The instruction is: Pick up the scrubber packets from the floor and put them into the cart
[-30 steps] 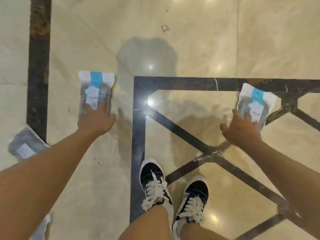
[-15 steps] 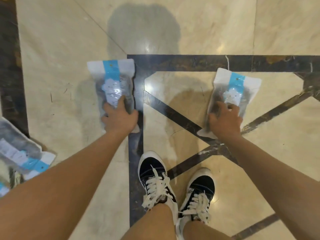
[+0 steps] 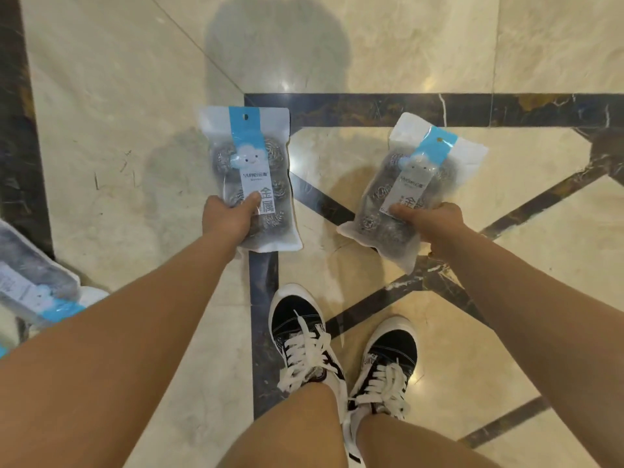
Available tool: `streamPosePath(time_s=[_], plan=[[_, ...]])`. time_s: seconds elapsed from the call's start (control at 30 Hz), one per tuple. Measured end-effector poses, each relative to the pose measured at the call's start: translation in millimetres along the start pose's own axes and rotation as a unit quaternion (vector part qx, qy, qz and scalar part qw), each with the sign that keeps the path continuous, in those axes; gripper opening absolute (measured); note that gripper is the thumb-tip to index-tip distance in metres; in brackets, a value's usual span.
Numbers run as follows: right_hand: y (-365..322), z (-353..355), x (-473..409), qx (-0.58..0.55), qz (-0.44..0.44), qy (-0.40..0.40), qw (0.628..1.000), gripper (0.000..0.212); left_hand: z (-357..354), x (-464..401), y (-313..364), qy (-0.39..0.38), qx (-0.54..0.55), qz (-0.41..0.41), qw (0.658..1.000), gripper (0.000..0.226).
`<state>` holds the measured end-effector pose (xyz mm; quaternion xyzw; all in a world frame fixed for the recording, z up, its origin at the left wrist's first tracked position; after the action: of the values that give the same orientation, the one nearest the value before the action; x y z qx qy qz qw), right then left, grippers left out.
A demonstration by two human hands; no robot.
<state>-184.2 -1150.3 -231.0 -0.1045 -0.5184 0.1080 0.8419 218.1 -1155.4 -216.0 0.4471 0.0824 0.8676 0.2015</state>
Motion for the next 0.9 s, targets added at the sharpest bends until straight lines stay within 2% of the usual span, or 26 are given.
streamPosePath(time_s=[0.07, 0.17, 0.33, 0.43, 0.57, 0.63, 0.73, 0.8, 0.9], plan=[[-8, -5, 11, -0.005, 0.024, -0.007, 1.0, 0.055, 2, 14, 6, 0.008, 0.01, -0.013, 1.0, 0.049], [-17, -2, 35, 0.034, 0.047, -0.018, 0.998, 0.074, 12, 38, 20, 0.01, 0.025, -0.03, 0.999, 0.041], [-42, 18, 104, 0.003, 0.099, -0.065, 0.993, 0.074, 48, 95, 49, -0.003, 0.062, -0.041, 0.997, 0.031], [-71, 40, 153, -0.014, 0.145, -0.076, 0.986, 0.064, 82, 138, 71, 0.007, 0.099, -0.058, 0.993, 0.029], [-126, 75, 241, -0.013, 0.212, -0.113, 0.971, 0.044, 131, 206, 98, -0.022, 0.127, -0.055, 0.99, 0.035], [-151, 97, 290, -0.042, 0.222, -0.125, 0.966, 0.037, 162, 246, 114, -0.036, 0.131, -0.062, 0.989, 0.045], [-189, 137, 375, -0.086, 0.246, -0.128, 0.957, 0.04, 211, 313, 141, -0.062, 0.151, -0.066, 0.984, 0.061], [-213, 159, 437, -0.084, 0.274, -0.148, 0.947, 0.032, 246, 358, 153, -0.072, 0.17, -0.067, 0.981, 0.066], [-240, 195, 519, -0.057, 0.295, -0.151, 0.942, 0.018, 299, 426, 169, -0.065, 0.191, -0.081, 0.976, 0.06]])
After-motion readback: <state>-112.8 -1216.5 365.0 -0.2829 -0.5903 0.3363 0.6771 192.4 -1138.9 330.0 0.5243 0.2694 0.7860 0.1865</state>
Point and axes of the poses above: each hand's wrist, its own x-axis away from the middle knuckle, its own z-axis out of the back of the hand, y = z × x, the point moved 9 cm from there along -x, towards the middle knuckle, and after that the axes turned 4 degrees about -x, right-handed, at the moved point
